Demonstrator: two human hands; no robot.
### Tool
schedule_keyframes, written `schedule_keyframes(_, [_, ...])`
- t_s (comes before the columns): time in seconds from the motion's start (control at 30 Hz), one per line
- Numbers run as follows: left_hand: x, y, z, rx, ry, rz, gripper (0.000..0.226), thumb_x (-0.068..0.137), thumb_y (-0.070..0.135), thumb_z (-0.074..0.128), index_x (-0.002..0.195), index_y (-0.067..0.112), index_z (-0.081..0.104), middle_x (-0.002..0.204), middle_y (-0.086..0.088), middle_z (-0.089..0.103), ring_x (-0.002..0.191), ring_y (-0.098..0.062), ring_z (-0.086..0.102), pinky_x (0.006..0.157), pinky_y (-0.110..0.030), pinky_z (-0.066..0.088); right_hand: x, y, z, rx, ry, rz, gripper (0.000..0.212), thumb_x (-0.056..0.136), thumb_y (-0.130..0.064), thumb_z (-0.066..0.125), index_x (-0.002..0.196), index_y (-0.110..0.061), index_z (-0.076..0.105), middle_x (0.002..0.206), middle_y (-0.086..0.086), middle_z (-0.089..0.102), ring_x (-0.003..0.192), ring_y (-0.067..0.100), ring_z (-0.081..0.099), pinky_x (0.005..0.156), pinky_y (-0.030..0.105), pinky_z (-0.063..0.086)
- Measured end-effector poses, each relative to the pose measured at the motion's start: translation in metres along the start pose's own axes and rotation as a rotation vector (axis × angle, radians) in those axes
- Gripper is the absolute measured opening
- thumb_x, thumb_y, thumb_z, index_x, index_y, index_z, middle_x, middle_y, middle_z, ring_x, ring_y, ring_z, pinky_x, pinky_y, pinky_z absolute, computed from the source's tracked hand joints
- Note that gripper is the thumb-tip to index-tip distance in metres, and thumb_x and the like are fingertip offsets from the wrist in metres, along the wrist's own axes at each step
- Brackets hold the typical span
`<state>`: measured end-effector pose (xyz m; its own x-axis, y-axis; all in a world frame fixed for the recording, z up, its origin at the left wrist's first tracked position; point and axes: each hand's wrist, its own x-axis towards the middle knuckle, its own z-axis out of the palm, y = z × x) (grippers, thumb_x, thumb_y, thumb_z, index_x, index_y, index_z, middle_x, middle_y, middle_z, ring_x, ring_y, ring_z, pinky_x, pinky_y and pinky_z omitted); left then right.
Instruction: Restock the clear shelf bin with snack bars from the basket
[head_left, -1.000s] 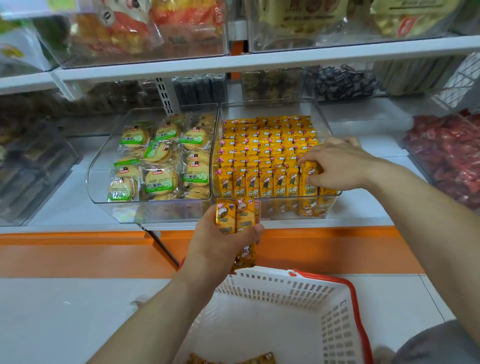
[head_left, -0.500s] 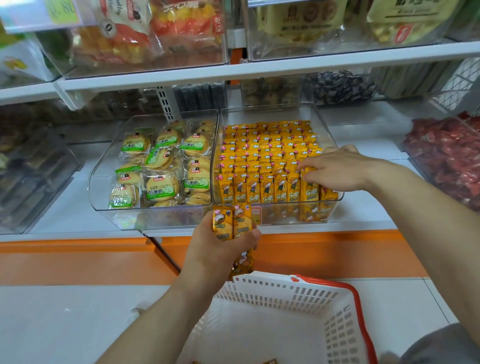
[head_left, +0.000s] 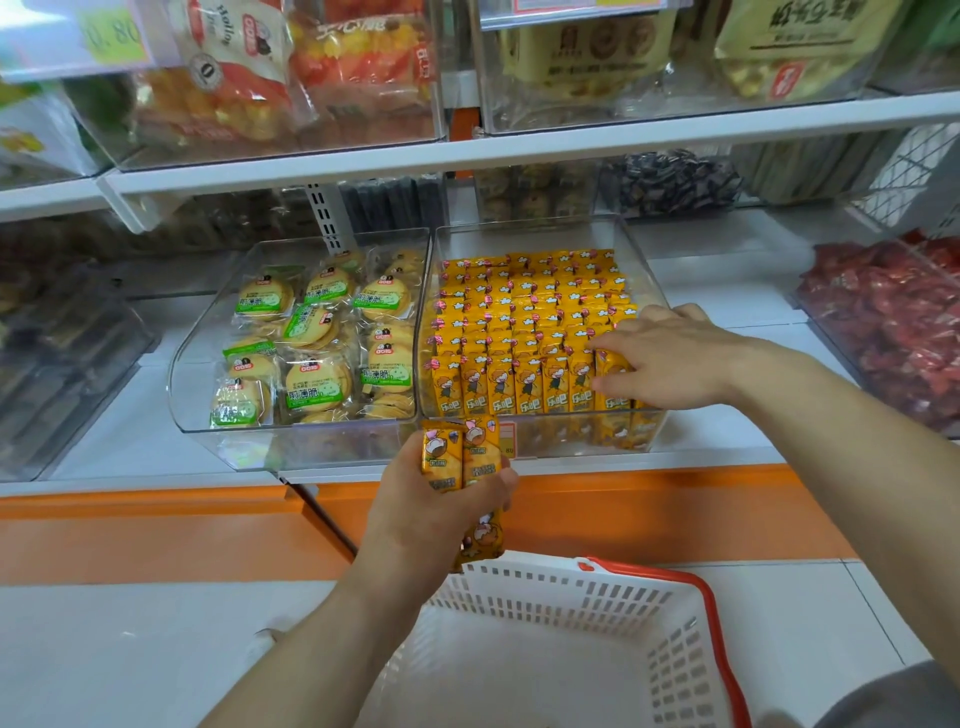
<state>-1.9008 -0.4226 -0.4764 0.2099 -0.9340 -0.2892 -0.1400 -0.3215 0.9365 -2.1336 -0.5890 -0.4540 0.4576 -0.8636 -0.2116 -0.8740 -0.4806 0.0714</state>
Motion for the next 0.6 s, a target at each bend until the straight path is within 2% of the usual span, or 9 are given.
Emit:
schedule_keyframes(0.1, [0.000,0.000,0.000,0.002,-0.001,0.004,0.029,0.081,0.028,0.083,0.106,0.022,0.070,0.084,0.002,0.079,0.081,-0.014,0.077,0.078,-0.039,0.062,-0.006,-0.003,0.005,0.098,0.023,-0.009,0.072,0.092,-0.067,0.003,0.138,-0.035,0.048,0.125,-0.005,0.055,0.119,0.019,0.034,0.102,0.040,0.022])
schedule_keyframes(0.23, [0.000,-0.001,0.001,0.002,0.005,0.001,0.028,0.081,0.026,0.083,0.105,0.022,0.071,0.084,0.002,0.079,0.080,-0.015,0.077,0.077,-0.038,0.062,-0.016,-0.002,0.015,0.083,0.120,-0.040,0.053,0.099,-0.057,0.017,0.142,-0.044,0.046,0.133,-0.010,0.055,0.121,0.016,0.035,0.105,0.041,0.025])
schedule_keyframes(0.33, [0.002,-0.002,0.001,0.005,-0.003,0.011,0.027,0.080,0.027,0.083,0.104,0.023,0.071,0.083,0.002,0.079,0.079,-0.014,0.077,0.075,-0.036,0.062,-0.025,0.001,0.022,0.051,0.162,-0.060,0.047,0.098,-0.058,0.029,0.140,-0.048,0.049,0.140,-0.020,0.050,0.126,0.012,0.033,0.110,0.042,0.021])
schedule_keyframes(0.43, [0.004,-0.002,0.002,0.003,-0.007,0.021,0.030,0.079,0.026,0.084,0.105,0.022,0.071,0.085,0.002,0.079,0.079,-0.014,0.077,0.071,-0.033,0.062,-0.034,-0.003,0.030,0.007,0.260,-0.030,0.051,0.096,-0.058,0.023,0.139,-0.047,0.049,0.139,-0.021,0.051,0.125,0.012,0.035,0.109,0.043,0.020])
schedule_keyframes(0.5, [0.004,-0.002,0.004,-0.005,-0.017,0.021,0.031,0.080,0.024,0.084,0.107,0.021,0.071,0.086,0.002,0.079,0.080,-0.015,0.078,0.071,-0.035,0.063,-0.035,-0.007,0.035,-0.015,0.263,-0.013,0.056,0.096,-0.057,0.016,0.140,-0.046,0.047,0.140,-0.021,0.049,0.126,0.013,0.036,0.109,0.044,0.019])
schedule_keyframes(0.6, [0.006,-0.003,0.008,-0.003,-0.032,0.024,0.031,0.080,0.026,0.084,0.108,0.023,0.070,0.087,0.002,0.079,0.081,-0.015,0.077,0.071,-0.036,0.064,-0.034,-0.009,0.041,-0.026,0.277,0.007,0.054,0.098,-0.054,0.015,0.143,-0.046,0.043,0.144,-0.018,0.045,0.130,0.016,0.032,0.109,0.044,0.016])
